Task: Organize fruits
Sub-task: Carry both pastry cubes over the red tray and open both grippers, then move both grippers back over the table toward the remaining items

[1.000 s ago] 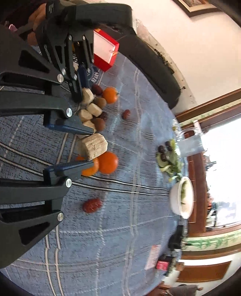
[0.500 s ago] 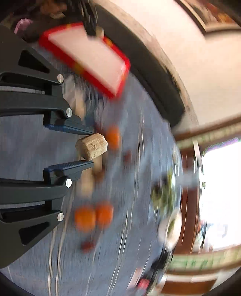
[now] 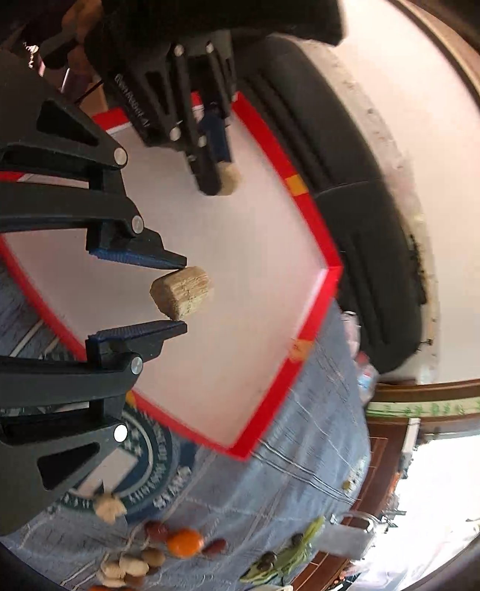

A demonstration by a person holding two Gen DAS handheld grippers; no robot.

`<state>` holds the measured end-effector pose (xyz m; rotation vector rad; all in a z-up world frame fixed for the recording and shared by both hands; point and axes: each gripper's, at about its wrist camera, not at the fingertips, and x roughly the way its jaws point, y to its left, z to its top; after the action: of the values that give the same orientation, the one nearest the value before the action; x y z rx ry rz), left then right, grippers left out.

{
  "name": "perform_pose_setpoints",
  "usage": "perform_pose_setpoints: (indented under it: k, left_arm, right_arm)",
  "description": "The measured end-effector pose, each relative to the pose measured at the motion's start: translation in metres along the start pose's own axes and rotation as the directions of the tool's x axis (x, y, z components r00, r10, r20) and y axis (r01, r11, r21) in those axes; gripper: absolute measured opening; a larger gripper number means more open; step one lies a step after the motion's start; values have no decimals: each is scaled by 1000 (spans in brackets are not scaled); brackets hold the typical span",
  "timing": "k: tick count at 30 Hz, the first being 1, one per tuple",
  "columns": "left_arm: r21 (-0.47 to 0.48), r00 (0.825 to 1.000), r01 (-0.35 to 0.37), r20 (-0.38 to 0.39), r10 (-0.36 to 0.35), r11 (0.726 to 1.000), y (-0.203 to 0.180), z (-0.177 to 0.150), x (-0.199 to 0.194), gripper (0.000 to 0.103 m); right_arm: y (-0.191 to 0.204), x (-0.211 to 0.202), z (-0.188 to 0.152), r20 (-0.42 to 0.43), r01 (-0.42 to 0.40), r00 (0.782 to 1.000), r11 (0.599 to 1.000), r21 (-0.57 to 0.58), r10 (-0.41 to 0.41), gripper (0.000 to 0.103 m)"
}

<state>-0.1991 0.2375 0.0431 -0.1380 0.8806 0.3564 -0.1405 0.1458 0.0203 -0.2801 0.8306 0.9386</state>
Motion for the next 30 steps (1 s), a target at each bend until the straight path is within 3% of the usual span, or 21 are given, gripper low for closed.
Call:
perform_pose_setpoints:
  k: [1, 4, 5, 8, 11, 15, 18, 24, 30]
  left_arm:
    - [-1, 1000, -1, -2, 1, 1000, -1, 0, 2, 23]
    - [-16, 1000, -16, 1, 16, 1000, 0, 2, 1, 60]
    - [-19, 1000, -20, 8, 20, 1000, 1, 2, 0, 66]
    - [-29, 999, -19, 27, 20, 999, -1, 4, -8, 69]
    - [-31, 999, -13, 36, 14, 999, -7, 6, -12, 78]
    - [15, 998, -7, 60, 6, 1000, -26, 8, -23, 78]
    - [48, 997, -5, 75, 2, 999, -41, 10, -29, 78]
    - [136, 996, -8, 92, -5, 991, -76, 12, -38, 79]
    - [225, 995, 10, 96, -32, 974, -118, 13, -45, 79]
  right_arm:
    - [3, 3, 0, -11, 9, 1000, 1000, -6, -9, 31]
    - [6, 6, -1, -43, 45, 998, 998, -35, -47, 32]
    - [7, 4, -2, -41, 61, 997, 997, -45, -63, 37]
    - [11, -6, -1, -5, 115, 993, 991, -69, -116, 65]
    - [13, -30, -5, 79, 179, 982, 979, -95, -172, 69]
    - [11, -52, -8, 128, 318, 944, 943, -104, -304, 73]
    - [-2, -72, -8, 154, 378, 919, 923, -72, -364, 76]
    - [-30, -114, -18, 190, 439, 881, 898, 16, -434, 85]
    - [-65, -137, -30, 173, 485, 853, 870, 92, -493, 85]
